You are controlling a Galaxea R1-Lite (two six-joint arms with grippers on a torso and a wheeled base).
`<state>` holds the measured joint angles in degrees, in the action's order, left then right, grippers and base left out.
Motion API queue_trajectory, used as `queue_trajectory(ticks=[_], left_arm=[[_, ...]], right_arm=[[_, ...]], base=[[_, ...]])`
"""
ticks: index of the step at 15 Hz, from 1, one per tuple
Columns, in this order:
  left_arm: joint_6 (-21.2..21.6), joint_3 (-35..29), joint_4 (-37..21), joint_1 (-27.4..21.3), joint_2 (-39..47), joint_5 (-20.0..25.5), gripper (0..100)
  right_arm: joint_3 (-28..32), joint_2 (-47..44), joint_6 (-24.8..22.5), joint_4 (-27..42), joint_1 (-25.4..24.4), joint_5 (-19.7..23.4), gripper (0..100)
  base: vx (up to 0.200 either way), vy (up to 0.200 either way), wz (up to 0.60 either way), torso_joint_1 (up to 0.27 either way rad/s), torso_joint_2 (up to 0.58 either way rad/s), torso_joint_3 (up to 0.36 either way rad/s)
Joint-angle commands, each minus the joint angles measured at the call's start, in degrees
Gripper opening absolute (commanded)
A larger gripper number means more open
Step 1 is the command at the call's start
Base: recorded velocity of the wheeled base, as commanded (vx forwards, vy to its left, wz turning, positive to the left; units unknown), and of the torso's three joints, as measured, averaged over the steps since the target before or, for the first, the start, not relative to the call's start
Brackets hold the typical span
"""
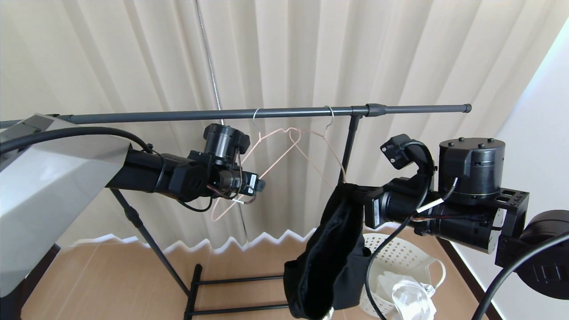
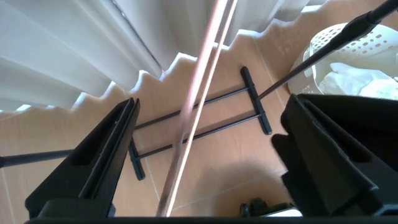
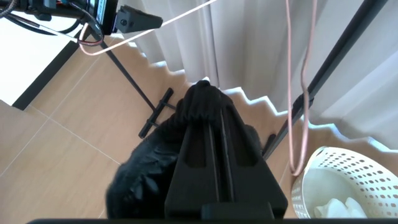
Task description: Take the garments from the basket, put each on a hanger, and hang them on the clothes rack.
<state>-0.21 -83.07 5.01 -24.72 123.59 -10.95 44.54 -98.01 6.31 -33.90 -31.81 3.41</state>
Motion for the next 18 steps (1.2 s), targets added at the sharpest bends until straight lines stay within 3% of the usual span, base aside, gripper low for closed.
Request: queue_trajectory(ticks=[1, 2, 18], left_arm=[[-0.06, -0.61, 0.00, 0.03, 0.60, -0.04, 100], [0.03, -0.52, 0.00, 0.03, 0.60, -0.04, 0], [-2.34, 0.36, 0.00, 0.03, -2.83, -1.18, 0]], right_arm=[[0.02, -0.07, 0.01, -0.02, -0.01, 0.01, 0], [0.02, -0.07, 0.01, -0.02, -0.01, 0.01, 0], [-0.07, 0.28, 0.01, -0.02, -0.01, 0.01, 0]], base=[[0.000, 0.000, 0.00, 0.000, 0.00, 0.000], [0.000, 0.000, 0.00, 0.000, 0.00, 0.000], [0.000, 0.000, 0.00, 0.000, 0.00, 0.000]])
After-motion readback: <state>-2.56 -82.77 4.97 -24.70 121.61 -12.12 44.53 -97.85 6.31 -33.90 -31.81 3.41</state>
